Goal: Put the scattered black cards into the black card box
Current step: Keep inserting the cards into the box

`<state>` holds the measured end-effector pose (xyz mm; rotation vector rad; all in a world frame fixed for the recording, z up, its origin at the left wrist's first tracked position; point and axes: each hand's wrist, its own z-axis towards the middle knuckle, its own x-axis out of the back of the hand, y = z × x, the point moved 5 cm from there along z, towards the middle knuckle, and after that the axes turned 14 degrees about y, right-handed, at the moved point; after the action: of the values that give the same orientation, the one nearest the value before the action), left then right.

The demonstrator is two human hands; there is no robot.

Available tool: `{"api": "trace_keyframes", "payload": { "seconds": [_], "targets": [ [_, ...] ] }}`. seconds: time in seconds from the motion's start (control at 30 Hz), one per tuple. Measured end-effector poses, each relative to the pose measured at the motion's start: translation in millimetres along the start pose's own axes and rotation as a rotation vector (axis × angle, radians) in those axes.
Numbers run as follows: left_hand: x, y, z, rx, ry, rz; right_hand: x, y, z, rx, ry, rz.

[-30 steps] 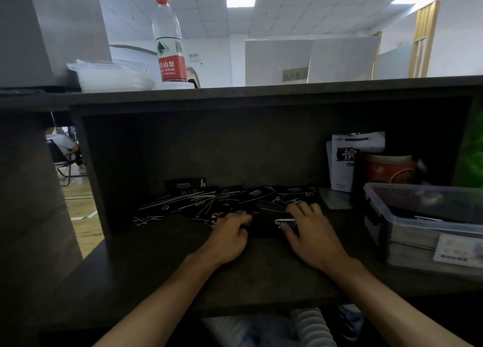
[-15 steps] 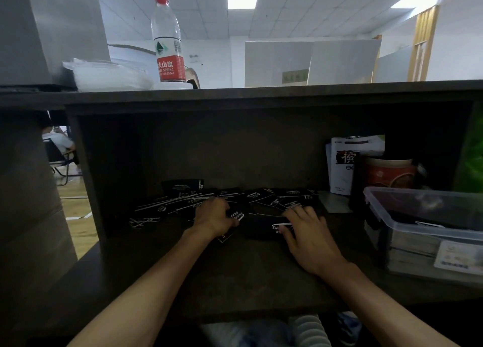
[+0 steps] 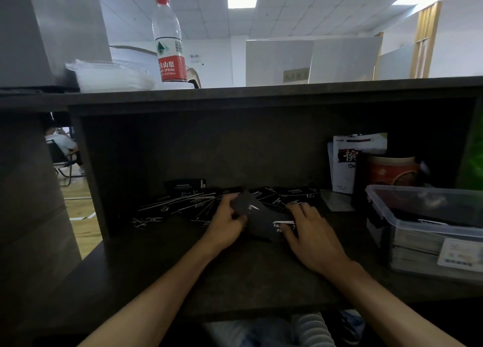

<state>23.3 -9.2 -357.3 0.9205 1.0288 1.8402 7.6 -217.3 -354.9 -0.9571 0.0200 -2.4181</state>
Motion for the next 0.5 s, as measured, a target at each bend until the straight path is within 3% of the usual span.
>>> {"api": "trace_keyframes", "payload": {
  "seconds": [0.07,0.17,0.23,0.33,0.4,0.5],
  "targets": [
    [-11.8,-1.9,-6.8,-0.018,-0.108,0.049,-1.2,-0.1,-0.4,0.014,-0.001,0.031],
    [-13.8,3.4,-10.8,-0.182,-0.187,0.206,-3.1,-1.4,-0.2,0.027,-0.031,0.053],
    [-5.1,7.0,-10.2,-0.246,-0.164,0.310,-1.2,-3.2,-0.3,0.025,-0.029,0.082],
    [18.1,15.4,4.0,-0.326,0.007,0.469,7.0,-2.5,1.5,0.037,0.080,0.066],
    [28.1,13.9,18.1,-0.326,0.019,0.677,10.6,-0.6,2.8,0.027,0.124,0.052],
    [30.6,-5.8,24.7,-0.196,-0.186,0.978,2.8,-1.9,1.8,0.058,0.029,0.028]
  ]
}}
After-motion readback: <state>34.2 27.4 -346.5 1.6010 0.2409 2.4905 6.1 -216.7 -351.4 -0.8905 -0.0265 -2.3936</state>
